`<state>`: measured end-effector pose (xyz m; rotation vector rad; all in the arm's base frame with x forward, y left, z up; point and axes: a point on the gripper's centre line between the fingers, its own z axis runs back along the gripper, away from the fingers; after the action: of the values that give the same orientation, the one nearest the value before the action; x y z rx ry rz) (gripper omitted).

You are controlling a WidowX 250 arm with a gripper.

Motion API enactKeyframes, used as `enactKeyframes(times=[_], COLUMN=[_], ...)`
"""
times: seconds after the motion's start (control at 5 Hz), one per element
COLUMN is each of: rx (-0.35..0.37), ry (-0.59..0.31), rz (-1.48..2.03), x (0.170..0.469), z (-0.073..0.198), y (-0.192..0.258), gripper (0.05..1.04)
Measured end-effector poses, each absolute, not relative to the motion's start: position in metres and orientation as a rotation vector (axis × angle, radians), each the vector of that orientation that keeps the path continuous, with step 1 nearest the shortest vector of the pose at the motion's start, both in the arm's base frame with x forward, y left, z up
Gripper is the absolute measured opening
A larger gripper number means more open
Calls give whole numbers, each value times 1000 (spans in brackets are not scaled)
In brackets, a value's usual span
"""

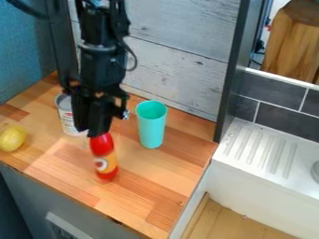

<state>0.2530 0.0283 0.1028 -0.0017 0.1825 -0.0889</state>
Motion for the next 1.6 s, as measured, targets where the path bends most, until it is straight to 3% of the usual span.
enactKeyframes(times=[0.2, 0.6, 1.0, 1.4, 1.6], rx=[-88, -122, -34, 53, 60], ry=[130, 136, 194, 174, 175], rz=[-167, -340, -356, -266, -263], x=[261, 288, 290, 283, 282], z=[114, 106, 88, 102, 104], y=[0, -59, -74, -60, -59], gripper=[342, 342, 342, 342, 342])
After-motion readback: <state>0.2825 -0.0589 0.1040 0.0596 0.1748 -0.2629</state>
